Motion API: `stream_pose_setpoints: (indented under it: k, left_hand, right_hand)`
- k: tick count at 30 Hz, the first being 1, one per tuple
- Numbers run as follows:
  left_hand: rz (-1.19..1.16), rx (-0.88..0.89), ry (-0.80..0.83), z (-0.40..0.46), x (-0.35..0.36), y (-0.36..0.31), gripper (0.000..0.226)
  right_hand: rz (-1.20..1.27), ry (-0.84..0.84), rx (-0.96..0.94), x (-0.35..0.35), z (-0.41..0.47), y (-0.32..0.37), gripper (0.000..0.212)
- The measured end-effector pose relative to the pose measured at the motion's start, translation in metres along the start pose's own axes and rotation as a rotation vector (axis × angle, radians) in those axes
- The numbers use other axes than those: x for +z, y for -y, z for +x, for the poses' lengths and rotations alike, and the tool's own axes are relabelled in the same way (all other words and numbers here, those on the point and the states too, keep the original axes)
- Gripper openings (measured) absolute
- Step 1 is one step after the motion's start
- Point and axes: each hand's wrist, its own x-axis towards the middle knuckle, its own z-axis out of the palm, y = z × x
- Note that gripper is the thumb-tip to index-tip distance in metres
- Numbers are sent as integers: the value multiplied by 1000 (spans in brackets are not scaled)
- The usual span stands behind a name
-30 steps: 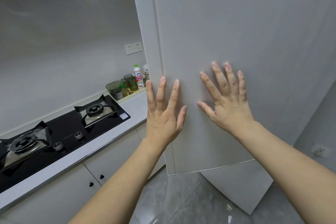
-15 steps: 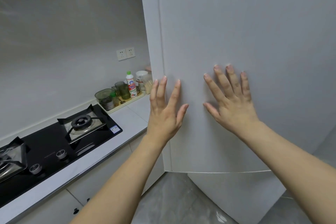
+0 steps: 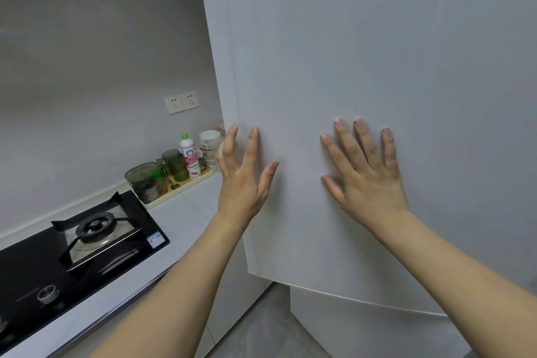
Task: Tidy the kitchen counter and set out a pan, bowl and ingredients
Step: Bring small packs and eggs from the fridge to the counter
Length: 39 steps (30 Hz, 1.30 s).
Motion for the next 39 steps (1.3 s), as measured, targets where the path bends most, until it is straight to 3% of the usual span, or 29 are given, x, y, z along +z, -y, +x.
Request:
stream_pose_setpoints:
  k: [18, 39]
  left_hand:
    - [-89, -45, 71, 61, 112, 17, 72]
    - [-213, 5, 193, 101, 223, 6, 64]
  right_hand:
    - [-5, -34, -10, 66, 28, -34, 68]
    - [-240, 195, 20, 121, 46, -66, 75]
